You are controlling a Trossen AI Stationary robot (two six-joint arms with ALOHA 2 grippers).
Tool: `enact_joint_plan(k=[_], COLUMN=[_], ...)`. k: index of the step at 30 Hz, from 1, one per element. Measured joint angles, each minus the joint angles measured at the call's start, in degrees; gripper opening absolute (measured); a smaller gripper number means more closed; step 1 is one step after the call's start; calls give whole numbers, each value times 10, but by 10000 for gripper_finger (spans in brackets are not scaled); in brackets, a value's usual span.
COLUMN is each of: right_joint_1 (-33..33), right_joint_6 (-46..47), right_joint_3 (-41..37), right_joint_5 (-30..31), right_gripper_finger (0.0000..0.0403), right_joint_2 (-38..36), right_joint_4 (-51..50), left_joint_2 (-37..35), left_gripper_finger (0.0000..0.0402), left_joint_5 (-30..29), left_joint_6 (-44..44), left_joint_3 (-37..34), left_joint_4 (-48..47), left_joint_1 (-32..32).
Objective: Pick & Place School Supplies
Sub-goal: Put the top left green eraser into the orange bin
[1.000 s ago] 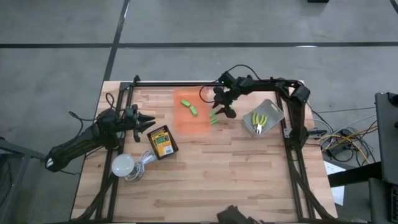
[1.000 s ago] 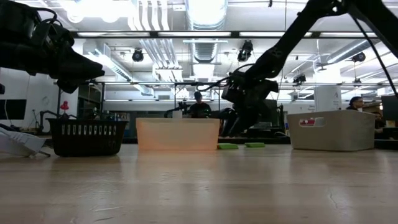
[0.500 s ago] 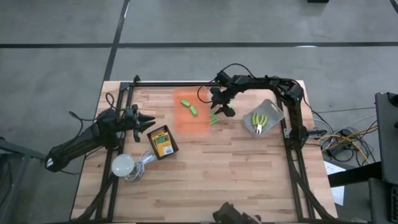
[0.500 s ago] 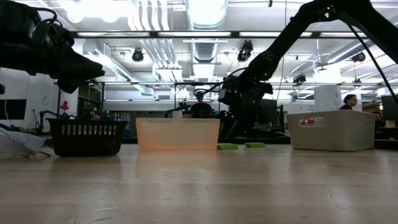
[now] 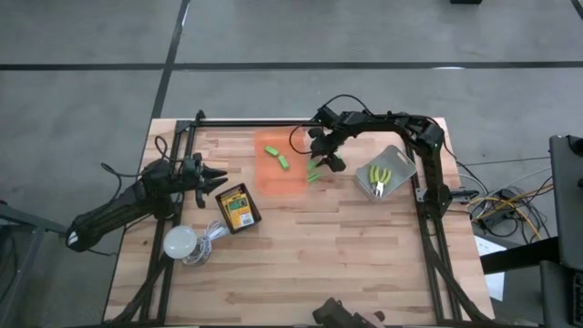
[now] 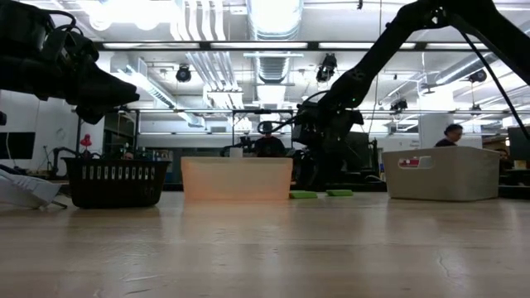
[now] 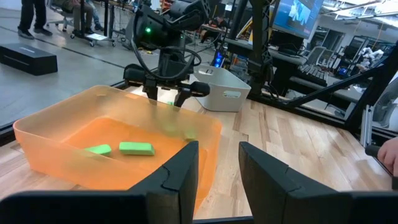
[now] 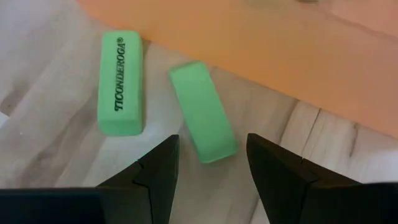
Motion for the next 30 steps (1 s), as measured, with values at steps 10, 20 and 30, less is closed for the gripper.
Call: enact_joint_plan(k=[10,20,30], right_joint_1=[0,3,3], right_joint_6=[-10,-15,0], right_joint_3=[-1,-1,-1], right_joint_5=[3,7,14], right_gripper_finger=[165,75,54], right_joint_2=[0,0,-2], right_joint_4=[-2,0,2], left_joint_2=[0,0,0], left_gripper_finger=[119,119,119], left_joint_5=[0,0,0], left_joint_6=[0,0,0], left_joint_3=[0,0,0], left_joint_4=[0,0,0], left_joint_1=[0,0,0])
